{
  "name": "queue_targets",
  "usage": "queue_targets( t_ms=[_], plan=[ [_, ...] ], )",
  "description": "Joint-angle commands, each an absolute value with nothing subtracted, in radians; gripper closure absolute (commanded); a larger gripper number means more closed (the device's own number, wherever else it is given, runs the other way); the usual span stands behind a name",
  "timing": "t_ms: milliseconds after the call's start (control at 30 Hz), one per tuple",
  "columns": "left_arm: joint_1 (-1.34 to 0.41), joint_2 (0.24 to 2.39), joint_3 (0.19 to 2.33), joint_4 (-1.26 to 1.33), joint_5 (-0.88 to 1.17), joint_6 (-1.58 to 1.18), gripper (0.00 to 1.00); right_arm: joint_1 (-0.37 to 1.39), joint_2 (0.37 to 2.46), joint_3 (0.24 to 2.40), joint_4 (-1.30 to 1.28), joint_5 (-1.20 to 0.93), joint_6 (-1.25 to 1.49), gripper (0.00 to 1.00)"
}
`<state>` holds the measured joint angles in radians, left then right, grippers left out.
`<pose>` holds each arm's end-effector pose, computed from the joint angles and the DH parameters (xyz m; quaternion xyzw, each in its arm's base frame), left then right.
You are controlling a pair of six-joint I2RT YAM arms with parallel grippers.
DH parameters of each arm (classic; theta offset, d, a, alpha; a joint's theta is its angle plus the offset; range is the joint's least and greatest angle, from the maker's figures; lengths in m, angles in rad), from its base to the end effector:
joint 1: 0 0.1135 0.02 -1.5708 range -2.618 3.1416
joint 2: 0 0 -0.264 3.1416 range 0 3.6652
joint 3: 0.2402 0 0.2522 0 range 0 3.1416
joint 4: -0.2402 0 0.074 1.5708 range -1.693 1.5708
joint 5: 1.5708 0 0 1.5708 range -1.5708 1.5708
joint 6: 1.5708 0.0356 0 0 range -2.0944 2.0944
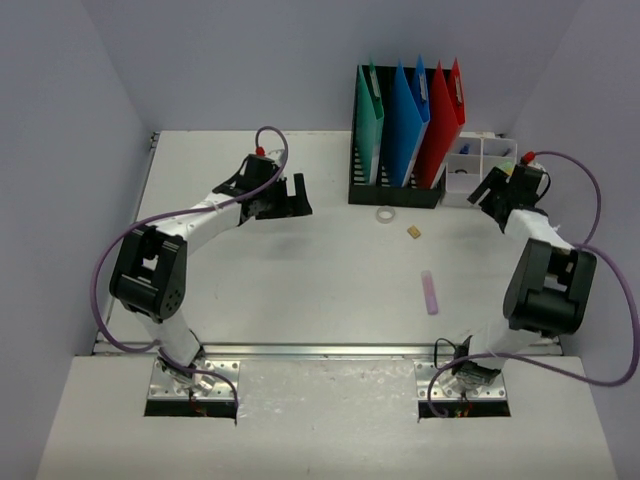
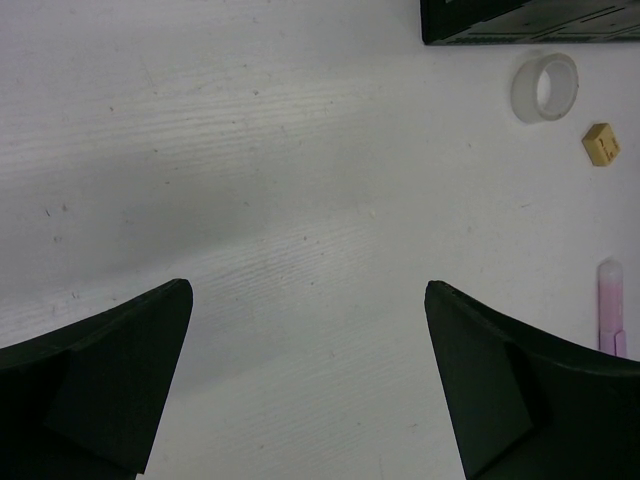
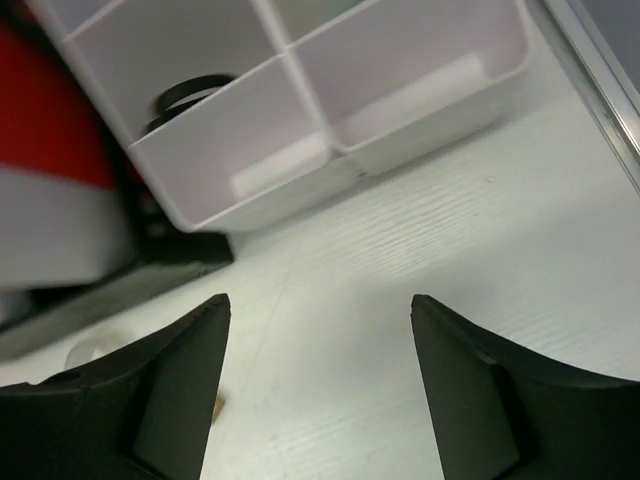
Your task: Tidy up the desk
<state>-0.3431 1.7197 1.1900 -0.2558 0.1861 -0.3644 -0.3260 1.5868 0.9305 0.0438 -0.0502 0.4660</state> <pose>0.3537 -0.1333 0.2255 0.0258 0.9202 -0.2125 0.3277 0.3270 -0.1087 0.2125 0.3315 0.8229 0.0544 0.4582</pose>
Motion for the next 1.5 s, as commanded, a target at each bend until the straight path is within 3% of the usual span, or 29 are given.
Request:
queue_targets(
  t_ms=[0,133,367,567,800,1067,1200,1300,1467],
  plan=[
    [-0.330,1.642,1.158,-0.215,0.202,-0.357,0.00,-0.325,1.355,0.806,0.188,-0.417,0.132,0.32],
    [-0.328,1.613,1.123,-0.211,0.197,-0.346,0.00,-0.323,1.248,0.752,-0.022,-0.657,-0.141,0.42],
    [-0.330,1.560,1.080,-0.198,0.192,-0.332,0.00,-0.250,1.130,0.683,-0.461,-0.791,-0.592,0.42],
    [-0.330,1.520,1.038,-0.168,0.246,-0.284,0.00,-0.249,0.998,0.581,-0.855,-0.935,-1.490,0.33],
    [-0.330,1.524,1.056,-0.188,0.268,-0.282,0.00,-0.238,1.247,0.781,-1.286,-0.785,-2.517,0.28],
    [-0.329,1.479,1.041,-0.186,0.243,-0.278,0.00,-0.021,1.360,0.861,-1.107,-0.458,-2.558,0.23],
    [-0.333,1.430,1.017,-0.164,0.259,-0.243,0.00,0.030,1.376,0.881,-1.161,-0.421,-2.501,0.23],
    [-0.360,1.359,0.955,-0.043,0.459,-0.136,0.01,0.031,1.356,0.849,-1.161,-0.406,-2.439,0.24],
    [-0.488,1.359,0.959,-0.041,0.472,0.080,0.00,0.009,1.285,0.785,-1.171,-0.386,-2.465,0.25]
  ],
)
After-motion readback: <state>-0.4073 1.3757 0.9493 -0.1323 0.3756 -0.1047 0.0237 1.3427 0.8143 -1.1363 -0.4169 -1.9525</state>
